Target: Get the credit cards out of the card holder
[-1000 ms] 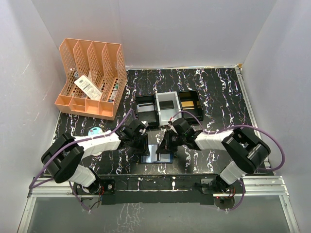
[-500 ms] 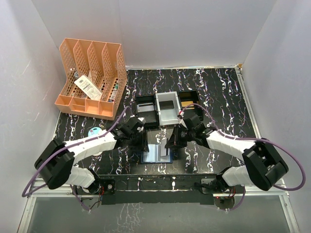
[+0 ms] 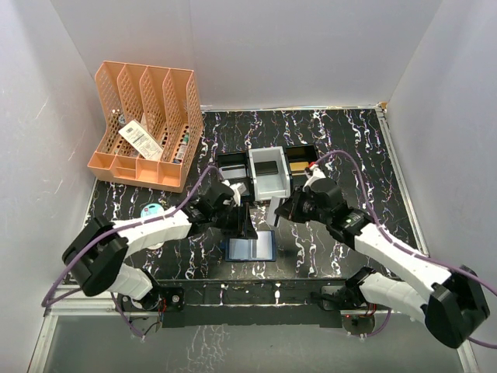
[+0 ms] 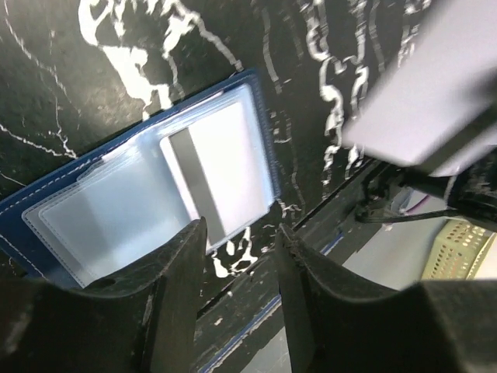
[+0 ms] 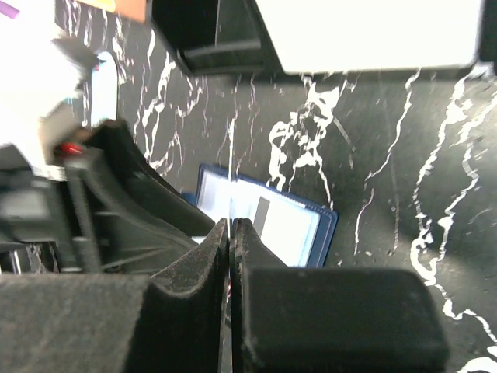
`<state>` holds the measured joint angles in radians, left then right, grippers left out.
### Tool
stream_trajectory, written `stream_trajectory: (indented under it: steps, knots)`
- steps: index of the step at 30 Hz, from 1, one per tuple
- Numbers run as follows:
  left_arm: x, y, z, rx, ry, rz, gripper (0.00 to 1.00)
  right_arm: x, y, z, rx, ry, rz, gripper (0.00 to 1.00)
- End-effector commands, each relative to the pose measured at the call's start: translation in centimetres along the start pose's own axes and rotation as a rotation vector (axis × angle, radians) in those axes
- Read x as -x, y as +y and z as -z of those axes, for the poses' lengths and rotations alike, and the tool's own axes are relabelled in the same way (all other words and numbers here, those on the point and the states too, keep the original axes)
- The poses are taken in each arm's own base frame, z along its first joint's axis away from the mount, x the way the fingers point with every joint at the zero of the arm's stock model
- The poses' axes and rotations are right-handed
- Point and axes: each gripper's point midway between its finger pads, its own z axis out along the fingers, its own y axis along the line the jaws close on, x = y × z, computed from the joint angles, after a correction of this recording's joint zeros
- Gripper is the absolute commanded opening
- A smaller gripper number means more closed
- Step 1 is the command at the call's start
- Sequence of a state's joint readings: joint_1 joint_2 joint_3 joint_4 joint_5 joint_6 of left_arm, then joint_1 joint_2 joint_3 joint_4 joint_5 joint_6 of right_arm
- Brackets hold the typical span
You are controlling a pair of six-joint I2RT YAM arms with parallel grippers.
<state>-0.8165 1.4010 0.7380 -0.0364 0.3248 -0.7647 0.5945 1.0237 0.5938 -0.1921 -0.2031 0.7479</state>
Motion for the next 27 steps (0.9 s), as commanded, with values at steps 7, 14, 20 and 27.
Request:
stream_trajectory:
  steps: [7, 14, 20, 27]
  knots:
    - [-3.9, 6.8, 0.0, 0.268, 0.092, 0.039, 0.35, 5.8, 2.2, 3.2, 0.05, -0.292, 0.187, 0.0]
    - [-1.2, 5.0, 1.8, 0.25, -0.021, -0.008, 0.4, 7.9, 4.7, 4.8, 0.141, -0.395, 0.401, 0.0]
    - [1.9, 3.1, 5.2, 0.236, -0.19, -0.035, 0.6, 9.2, 6.6, 5.0, 0.184, -0.415, 0.643, 0.0]
    - [4.6, 5.6, 8.8, 0.317, -0.261, -0.016, 0.86, 11.5, 8.0, 2.4, 0.133, -0.372, 0.81, 0.0]
